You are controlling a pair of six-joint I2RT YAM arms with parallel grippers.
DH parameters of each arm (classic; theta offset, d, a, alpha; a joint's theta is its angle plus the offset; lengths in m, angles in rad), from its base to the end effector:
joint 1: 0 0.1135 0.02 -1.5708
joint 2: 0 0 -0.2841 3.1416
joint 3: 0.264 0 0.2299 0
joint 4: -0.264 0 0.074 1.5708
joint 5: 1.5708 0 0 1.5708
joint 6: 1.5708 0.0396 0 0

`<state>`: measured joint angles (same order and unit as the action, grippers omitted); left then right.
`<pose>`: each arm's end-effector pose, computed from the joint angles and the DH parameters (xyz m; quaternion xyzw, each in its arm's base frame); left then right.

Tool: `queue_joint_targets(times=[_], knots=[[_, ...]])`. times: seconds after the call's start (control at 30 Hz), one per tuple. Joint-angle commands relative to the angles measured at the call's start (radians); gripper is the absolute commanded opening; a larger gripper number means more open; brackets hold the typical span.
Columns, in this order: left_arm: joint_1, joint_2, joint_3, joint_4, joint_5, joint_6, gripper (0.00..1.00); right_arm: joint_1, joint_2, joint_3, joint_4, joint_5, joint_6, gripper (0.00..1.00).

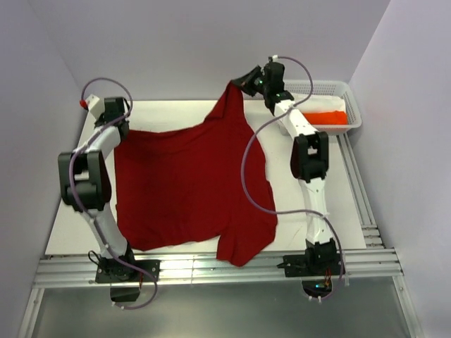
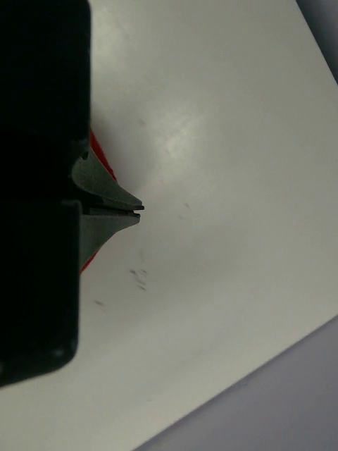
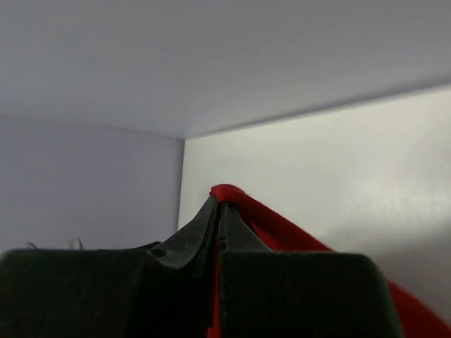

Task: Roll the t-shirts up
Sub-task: Flatten the tshirt

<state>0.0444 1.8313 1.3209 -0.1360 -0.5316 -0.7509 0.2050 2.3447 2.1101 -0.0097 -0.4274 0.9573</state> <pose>0.4012 0.0379 0.2668 -0.4424 0.7509 0.0718 0.4850 0.5402 0.1291 0.2968 0.1614 0.7642 0.4700 0.4112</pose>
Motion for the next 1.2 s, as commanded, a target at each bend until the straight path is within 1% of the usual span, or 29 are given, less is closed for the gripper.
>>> queue_joint_targets(times=[0.0, 0.03, 0.1, 0.13, 0.23, 0.27, 0.3, 0.33, 0.37, 0.4, 0.43, 0.47, 0.5, 0.57, 0.63, 0.67, 0.7, 0.73, 0.8, 0.83, 0.87, 0.9, 0.93, 0.97, 1.0, 1.03, 1.1, 1.13, 1.17], knots=[[0.026, 0.13, 0.214, 0.075, 0.034, -0.015, 0.0, -0.004, 0.166, 0.316, 0.088, 0.021, 0.072, 0.0], [0.04, 0.205, 0.26, 0.062, 0.041, -0.016, 0.0, -0.007, 0.238, 0.341, 0.185, 0.021, 0.099, 0.0], [0.054, 0.268, 0.378, 0.046, 0.065, -0.022, 0.0, -0.013, 0.28, 0.321, 0.32, 0.045, 0.191, 0.0], [0.066, 0.319, 0.412, 0.047, 0.077, -0.021, 0.0, -0.015, 0.315, 0.314, 0.444, 0.059, 0.216, 0.0], [0.093, 0.376, 0.51, 0.071, 0.113, -0.019, 0.0, -0.018, 0.388, 0.382, 0.531, 0.108, 0.282, 0.0], [0.1, 0.385, 0.546, 0.084, 0.13, -0.012, 0.0, -0.018, 0.396, 0.404, 0.543, 0.137, 0.302, 0.02], [0.107, 0.393, 0.567, 0.091, 0.184, 0.005, 0.0, -0.016, 0.392, 0.387, 0.575, 0.148, 0.307, 0.22], [0.121, 0.413, 0.596, 0.067, 0.206, 0.01, 0.18, -0.013, 0.365, 0.37, 0.567, 0.16, 0.314, 0.95], [0.127, 0.424, 0.632, 0.023, 0.215, 0.009, 0.36, -0.012, 0.345, 0.355, 0.545, 0.168, 0.295, 1.0], [0.132, 0.433, 0.708, -0.022, 0.211, 0.001, 0.6, -0.012, 0.315, 0.303, 0.522, 0.173, 0.273, 1.0], [0.141, 0.436, 0.736, -0.06, 0.194, -0.016, 0.82, -0.012, 0.247, 0.269, 0.499, 0.171, 0.247, 1.0], [0.144, 0.424, 0.742, -0.097, 0.193, -0.019, 0.88, -0.013, 0.21, 0.19, 0.493, 0.171, 0.213, 1.0], [0.149, 0.401, 0.721, -0.093, 0.197, -0.018, 0.89, -0.016, 0.173, 0.147, 0.496, 0.167, 0.206, 1.0], [0.156, 0.314, 0.649, -0.08, 0.19, -0.004, 1.0, -0.03, 0.067, 0.053, 0.475, 0.13, 0.183, 1.0], [0.158, 0.243, 0.637, -0.144, 0.173, 0.021, 0.99, -0.041, -0.008, -0.005, 0.397, 0.084, 0.147, 1.0], [0.157, 0.223, 0.646, -0.186, 0.164, 0.025, 0.99, -0.047, -0.097, -0.068, 0.355, 0.05, 0.096, 1.0], [0.157, 0.203, 0.643, -0.295, 0.162, 0.024, 1.0, -0.047, -0.146, -0.106, 0.306, 0.039, 0.068, 1.0], [0.157, 0.151, 0.63, -0.339, 0.163, 0.01, 1.0, -0.047, -0.25, -0.149, 0.199, 0.032, 0.037, 1.0], [0.158, 0.083, 0.54, -0.469, 0.206, -0.017, 1.0, -0.047, -0.362, -0.284, 0.066, 0.015, -0.044, 0.96], [0.157, 0.006, 0.496, -0.505, 0.229, -0.025, 1.0, -0.047, -0.474, -0.339, -0.066, 0.012, -0.067, 0.95], [0.158, -0.041, 0.38, -0.525, 0.264, -0.03, 0.99, -0.047, -0.536, -0.46, -0.114, -0.003, -0.116, 0.89], [0.157, -0.088, 0.314, -0.542, 0.284, -0.034, 1.0, -0.047, -0.595, -0.528, -0.174, 0.007, -0.138, 0.85], [0.158, -0.184, 0.246, -0.565, 0.298, -0.038, 1.0, -0.047, -0.717, -0.594, -0.299, 0.015, -0.155, 0.8], [0.157, -0.229, 0.119, -0.571, 0.311, -0.039, 0.99, -0.046, -0.786, -0.73, -0.347, 0.019, -0.179, 0.76], [0.157, -0.275, 0.059, -0.571, 0.355, -0.03, 0.99, -0.046, -0.852, -0.798, -0.393, 0.019, -0.189, 0.69], [0.157, -0.346, -0.037, -0.597, 0.372, -0.03, 0.99, -0.044, -0.978, -0.925, -0.485, 0.019, -0.204, 0.65], [0.157, -0.404, -0.122, -0.62, 0.436, -0.025, 0.99, -0.036, -1.112, -1.028, -0.567, 0.042, -0.218, 0.59], [0.157, -0.45, -0.159, -0.635, 0.464, -0.024, 0.98, -0.017, -1.231, -1.068, -0.66, 0.059, -0.224, 0.58], [0.158, -0.469, -0.22, -0.64, 0.491, -0.025, 0.98, -0.004, -1.286, -1.138, -0.699, 0.073, -0.232, 0.58]])
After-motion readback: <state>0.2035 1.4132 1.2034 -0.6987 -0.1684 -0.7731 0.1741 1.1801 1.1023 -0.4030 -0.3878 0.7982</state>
